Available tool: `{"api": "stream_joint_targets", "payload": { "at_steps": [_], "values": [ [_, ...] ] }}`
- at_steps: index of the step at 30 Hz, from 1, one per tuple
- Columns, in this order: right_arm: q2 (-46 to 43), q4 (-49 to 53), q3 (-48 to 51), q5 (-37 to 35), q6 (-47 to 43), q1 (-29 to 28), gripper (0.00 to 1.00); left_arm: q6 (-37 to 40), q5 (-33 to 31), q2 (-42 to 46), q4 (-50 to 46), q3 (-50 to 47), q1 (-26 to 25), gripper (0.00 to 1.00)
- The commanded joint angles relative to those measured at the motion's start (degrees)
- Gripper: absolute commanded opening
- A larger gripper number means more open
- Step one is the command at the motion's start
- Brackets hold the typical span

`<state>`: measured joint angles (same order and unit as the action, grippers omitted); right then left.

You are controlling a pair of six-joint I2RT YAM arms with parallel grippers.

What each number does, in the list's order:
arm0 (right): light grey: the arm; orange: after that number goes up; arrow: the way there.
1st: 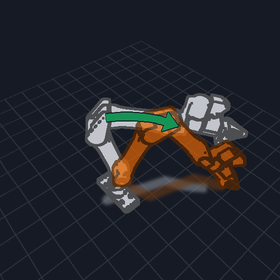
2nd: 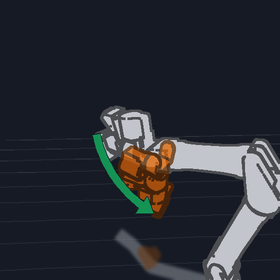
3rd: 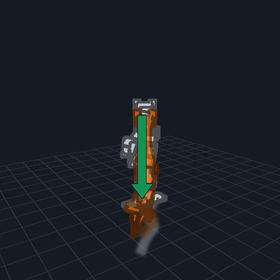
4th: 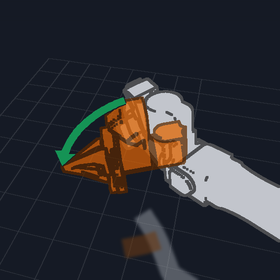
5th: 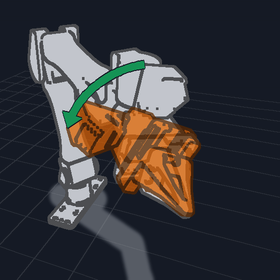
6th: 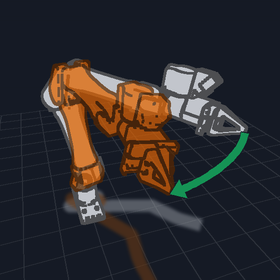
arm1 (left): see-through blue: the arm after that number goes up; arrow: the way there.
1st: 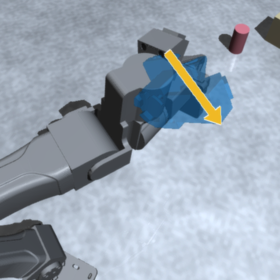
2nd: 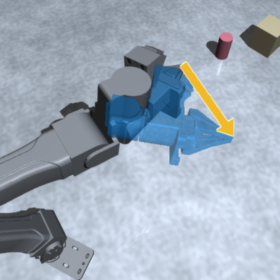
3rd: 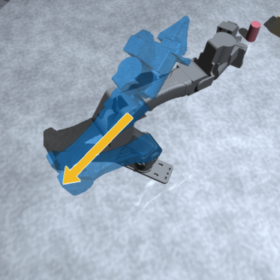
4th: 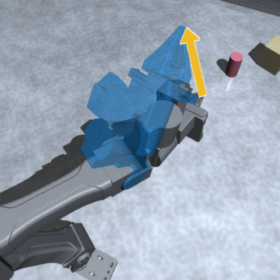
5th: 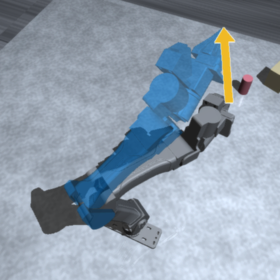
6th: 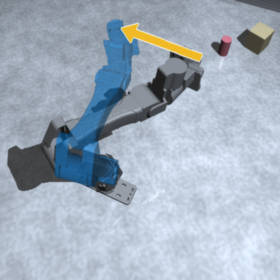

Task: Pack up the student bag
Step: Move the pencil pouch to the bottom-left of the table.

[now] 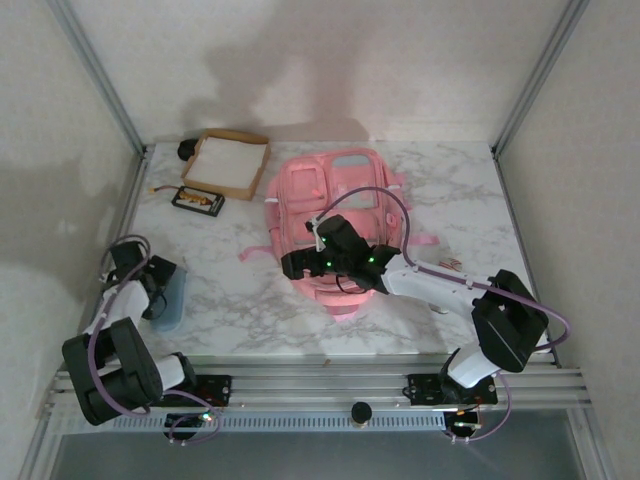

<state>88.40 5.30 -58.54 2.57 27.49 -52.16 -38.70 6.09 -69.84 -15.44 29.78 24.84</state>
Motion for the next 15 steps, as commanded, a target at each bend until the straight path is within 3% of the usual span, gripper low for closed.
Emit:
{"api": "stream_joint_targets", "payload": {
  "at_steps": [1, 10, 15],
  "values": [
    [1.6, 2.5, -3.2, -2.3, -1.6, 0.0, 0.99, -4.4, 4.4, 0.6, -0.1, -3.4, -7.0, 0.99],
    [8.1, 4.8, -8.0, -1.6, -0.3, -1.1, 0.99, -14.5, 7.5, 5.3, 0.0, -7.7, -23.7, 0.99],
    [10.5, 6.2, -9.2, -1.2, 1.6, -2.5, 0.99, -15.2, 2.7, 9.7, -6.3, -8.7, -26.9, 0.99]
  ]
}}
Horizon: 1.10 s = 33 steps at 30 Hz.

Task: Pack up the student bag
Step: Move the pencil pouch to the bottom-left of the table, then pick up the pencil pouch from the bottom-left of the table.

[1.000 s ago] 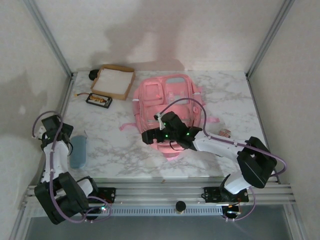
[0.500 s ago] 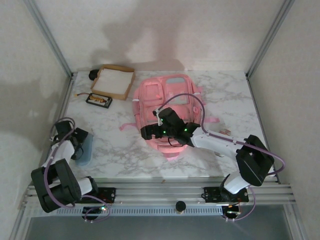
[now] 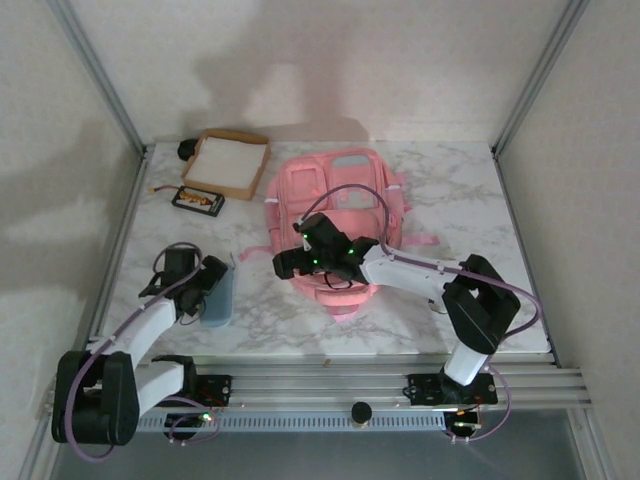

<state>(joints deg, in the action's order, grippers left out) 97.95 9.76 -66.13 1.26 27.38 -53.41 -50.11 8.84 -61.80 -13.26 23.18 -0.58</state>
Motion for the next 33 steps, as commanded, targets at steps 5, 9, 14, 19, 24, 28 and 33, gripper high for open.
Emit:
{"api": "stream_joint_targets", "payload": {
  "at_steps": [5, 9, 14, 19, 24, 28, 33],
  "values": [
    [2.1, 1.2, -0.6, 1.9, 4.2, -3.0, 0.99, -13.8, 5.5, 5.6, -1.4, -7.2, -9.6, 0.99],
    [3.0, 2.6, -0.8, 1.0, 5.5, -5.0, 0.99, -19.2, 2.7, 7.3, 0.3, -3.4, -19.3, 0.99],
    [5.5, 5.0, -4.1, -3.2, 7.5, -10.1, 0.99, -15.4, -3.1, 6.8, -6.8, 0.4, -19.7, 0.99],
    [10.7, 4.6, -8.5, -6.1, 8.4, -14.9, 0.99, -10.0, -5.6, 10.9, -10.9, 0.2, -12.0, 0.99],
    [17.4, 7.9, -16.7, -8.9, 5.8, -18.1, 0.99, -2.6, -2.9, 12.9, -12.4, 0.0, -0.8, 0.99],
    [21.5, 15.1, -24.1, -15.5, 3.2, -20.2, 0.99, -0.4, 0.4, 12.5, -10.7, -0.1, 3.9, 0.99],
    [20.2, 23.8, -28.6, -23.6, 4.4, -21.5, 0.99, 1.1, 1.3, 11.6, -11.0, 1.2, 5.8, 0.99]
  ]
}}
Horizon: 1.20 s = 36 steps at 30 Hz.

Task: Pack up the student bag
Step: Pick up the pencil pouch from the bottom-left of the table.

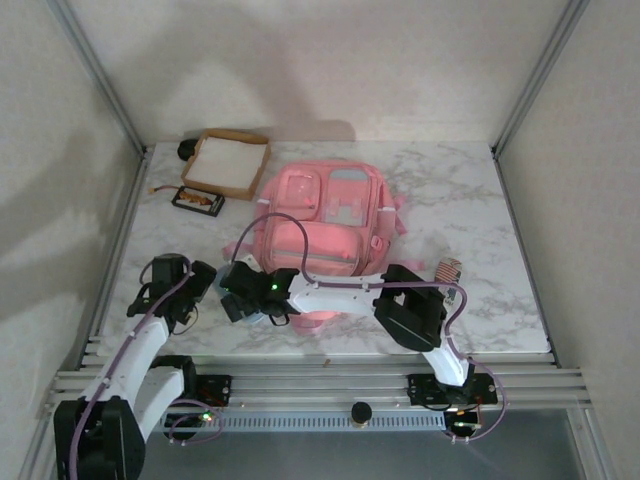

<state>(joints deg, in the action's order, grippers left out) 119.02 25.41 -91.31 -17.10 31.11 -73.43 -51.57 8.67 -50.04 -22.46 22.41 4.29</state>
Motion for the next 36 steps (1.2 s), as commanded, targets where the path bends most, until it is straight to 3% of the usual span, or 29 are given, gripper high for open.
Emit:
{"api": "stream_joint_targets", "payload": {
  "at_steps": [1, 5, 12, 16, 20, 31, 36],
  "values": [
    [-1.1, 10.3, -4.2, -7.3, 1.2, -1.5, 0.99, 2.7, 1.3, -0.1, -2.0, 2.3, 1.1, 0.99],
    [-3.6, 9.7, -4.2, -6.3, -1.7, -3.1, 0.99, 4.1, 0.7, 0.2, -3.0, 3.6, 2.9, 0.99],
    [5.2, 11.6, -12.7, -2.2, -4.2, -4.8, 0.99, 7.6, 3.5, -0.3, -4.3, 5.7, 9.7, 0.99],
    [8.1, 11.4, -12.8, 0.9, -3.1, -1.7, 0.99, 8.9, 6.5, -1.2, -4.5, 6.3, 13.4, 0.99],
    [9.3, 11.4, -12.4, -0.7, -3.1, -0.9, 0.99, 9.0, 7.0, -1.5, -4.0, 6.2, 14.1, 0.99],
    [14.4, 10.5, -13.5, 2.9, -3.9, 0.5, 0.99, 9.1, 9.4, -2.9, -2.0, 5.1, 14.1, 0.99],
    [11.6, 8.6, -11.0, 2.9, -5.6, 0.8, 0.82, 9.5, 11.8, -3.0, -2.2, 4.5, 14.0, 0.99]
  ]
}}
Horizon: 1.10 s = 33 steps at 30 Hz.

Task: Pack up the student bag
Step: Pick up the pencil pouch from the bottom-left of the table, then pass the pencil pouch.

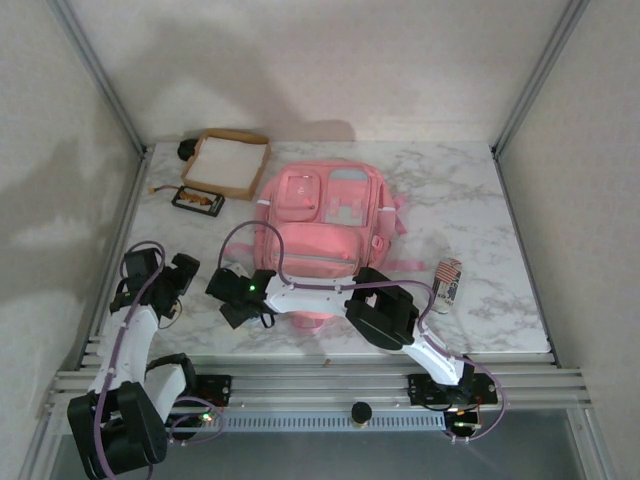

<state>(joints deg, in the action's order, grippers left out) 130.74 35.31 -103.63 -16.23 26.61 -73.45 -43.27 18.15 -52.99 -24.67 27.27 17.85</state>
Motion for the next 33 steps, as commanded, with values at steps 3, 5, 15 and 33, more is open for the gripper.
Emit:
{"api": "stream_joint_targets", "payload": {
  "at_steps": [3, 5, 15, 33],
  "values": [
    [0.0, -0.9, 1.2, 3.0, -2.5, 0.9, 0.71, 0.7, 3.0, 0.1, 0.0, -0.2, 0.3, 0.99],
    [-0.5, -0.7, 1.2, 2.4, -2.7, 1.0, 0.65, 0.2, 4.1, 0.1, 0.3, -0.3, 0.1, 0.99],
    [-13.5, -9.3, 10.0, 6.8, -3.0, 1.2, 0.67, -4.2, 12.0, 2.0, 3.7, -0.7, -4.8, 0.99],
    [-26.4, -19.3, 22.0, 18.2, -1.0, 4.8, 0.82, -21.4, 20.3, 5.0, 24.5, -1.7, -18.7, 0.12]
  ]
}}
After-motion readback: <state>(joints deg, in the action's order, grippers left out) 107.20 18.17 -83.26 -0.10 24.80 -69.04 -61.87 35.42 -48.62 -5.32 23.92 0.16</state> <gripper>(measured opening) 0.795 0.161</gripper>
